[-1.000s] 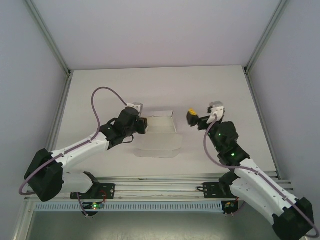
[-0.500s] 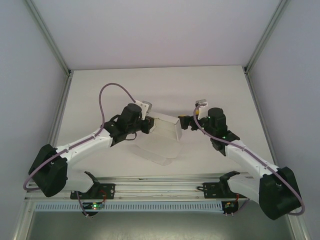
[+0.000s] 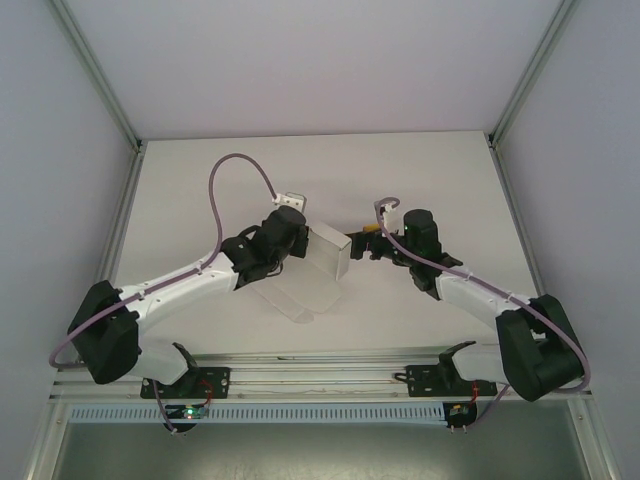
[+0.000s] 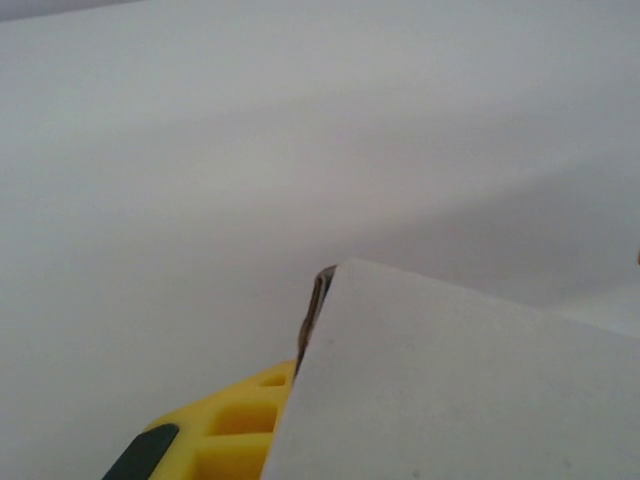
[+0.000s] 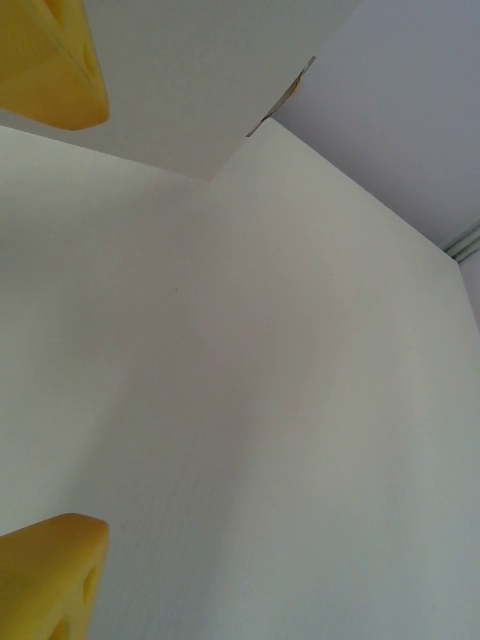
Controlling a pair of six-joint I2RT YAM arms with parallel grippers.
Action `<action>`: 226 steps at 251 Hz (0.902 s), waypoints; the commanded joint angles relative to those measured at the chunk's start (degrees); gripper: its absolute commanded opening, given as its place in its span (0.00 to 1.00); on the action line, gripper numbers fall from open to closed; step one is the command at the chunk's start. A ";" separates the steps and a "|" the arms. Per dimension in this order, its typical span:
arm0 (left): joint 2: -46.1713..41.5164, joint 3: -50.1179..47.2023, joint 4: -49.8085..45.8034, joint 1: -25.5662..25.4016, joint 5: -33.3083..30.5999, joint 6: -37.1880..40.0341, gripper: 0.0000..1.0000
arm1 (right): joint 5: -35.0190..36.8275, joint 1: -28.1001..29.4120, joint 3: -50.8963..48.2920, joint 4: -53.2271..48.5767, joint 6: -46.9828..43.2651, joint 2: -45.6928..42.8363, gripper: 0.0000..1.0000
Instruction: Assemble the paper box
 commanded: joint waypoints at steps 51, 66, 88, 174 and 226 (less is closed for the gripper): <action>4.51 5.60 -7.58 -3.19 -20.83 -6.15 0.00 | -11.32 3.64 2.74 8.97 4.58 0.07 0.98; 4.63 6.25 -9.36 -3.25 -21.50 -6.76 0.00 | -11.72 3.68 2.41 10.22 5.39 -0.30 0.98; 3.97 5.92 -7.54 -3.27 -15.09 -4.12 0.00 | -11.52 3.92 2.18 10.42 5.54 -0.84 0.98; 1.28 3.57 -3.55 -3.04 -0.04 1.26 0.11 | -9.10 3.97 1.33 7.71 4.88 -3.17 0.98; 0.73 4.29 -4.93 -2.86 6.17 7.60 0.00 | -0.24 3.10 2.67 -3.76 0.16 -5.33 0.98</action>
